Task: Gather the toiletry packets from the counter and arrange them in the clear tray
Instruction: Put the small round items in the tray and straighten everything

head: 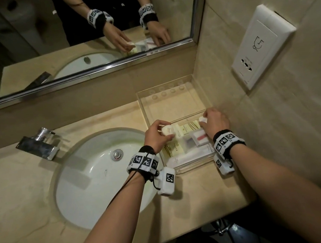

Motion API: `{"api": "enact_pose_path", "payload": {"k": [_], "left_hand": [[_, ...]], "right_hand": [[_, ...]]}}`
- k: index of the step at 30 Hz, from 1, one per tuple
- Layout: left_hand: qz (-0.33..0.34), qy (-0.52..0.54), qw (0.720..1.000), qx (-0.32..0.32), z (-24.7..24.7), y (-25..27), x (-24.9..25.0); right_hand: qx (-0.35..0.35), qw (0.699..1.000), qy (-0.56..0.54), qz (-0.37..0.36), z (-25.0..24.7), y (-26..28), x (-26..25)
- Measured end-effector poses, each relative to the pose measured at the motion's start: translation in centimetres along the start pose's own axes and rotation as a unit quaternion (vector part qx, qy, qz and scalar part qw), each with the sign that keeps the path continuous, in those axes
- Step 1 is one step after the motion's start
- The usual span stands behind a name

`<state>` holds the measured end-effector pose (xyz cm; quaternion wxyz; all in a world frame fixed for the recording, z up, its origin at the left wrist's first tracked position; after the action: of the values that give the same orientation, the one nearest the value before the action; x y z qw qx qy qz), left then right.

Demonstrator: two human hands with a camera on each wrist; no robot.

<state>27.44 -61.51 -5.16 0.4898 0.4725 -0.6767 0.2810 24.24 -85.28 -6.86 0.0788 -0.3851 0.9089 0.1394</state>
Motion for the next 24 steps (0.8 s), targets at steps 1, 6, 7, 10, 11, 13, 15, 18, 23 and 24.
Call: {"api": "enact_pose_path", "payload": {"k": [1, 6, 7, 10, 11, 13, 15, 18, 23, 24], "left_hand": [[-0.001, 0.002, 1.0, 0.002, 0.0, -0.1, 0.0], [0.008, 0.014, 1.0, -0.009, 0.4, -0.5, 0.4], [0.012, 0.02, 1.0, -0.012, 0.5, -0.6, 0.6], [0.023, 0.032, 0.999, -0.014, 0.7, -0.8, 1.0], [0.025, 0.035, 0.999, -0.007, 0.7, -0.9, 1.1], [0.015, 0.047, 0.999, 0.008, 0.8, -1.1, 1.0], [-0.001, 0.06, 0.998, 0.014, 1.3, -1.4, 0.9], [0.003, 0.05, 0.998, 0.029, 1.8, -1.9, 1.4], [0.069, -0.013, 0.997, 0.043, 2.5, -2.5, 3.4], [0.079, -0.021, 0.996, 0.036, 2.8, -2.6, 3.7]], "right_hand": [[0.001, 1.0, 0.004, -0.003, 0.0, 0.1, 0.0], [-0.006, 0.999, 0.033, -0.002, 0.2, 0.3, -0.3], [-0.011, 0.999, 0.03, 0.003, 0.2, 0.3, -0.3], [-0.008, 0.998, -0.056, 0.01, -0.6, 0.6, -0.4], [-0.017, 0.993, -0.116, 0.002, -1.0, 0.9, -0.8], [-0.094, 0.965, -0.246, -0.02, -0.8, 1.9, -2.2], [-0.194, 0.922, -0.332, -0.032, -0.3, 3.1, -3.8], [-0.237, 0.905, -0.35, -0.049, -0.4, 3.9, -4.7], [-0.314, 0.867, -0.387, 0.011, 0.9, 3.7, -3.7], [-0.318, 0.866, -0.386, 0.009, 0.8, 3.7, -3.6]]}}
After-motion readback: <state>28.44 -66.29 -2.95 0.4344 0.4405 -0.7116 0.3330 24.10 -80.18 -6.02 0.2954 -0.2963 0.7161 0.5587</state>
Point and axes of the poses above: each hand's wrist, its own y-axis away from the middle knuckle, its own z-axis out of the palm, x = y × z, the point moved 10 cm from there along -y, towards the middle knuckle, and after that the axes turned 15 degrees about z, right-handed, at the moved point
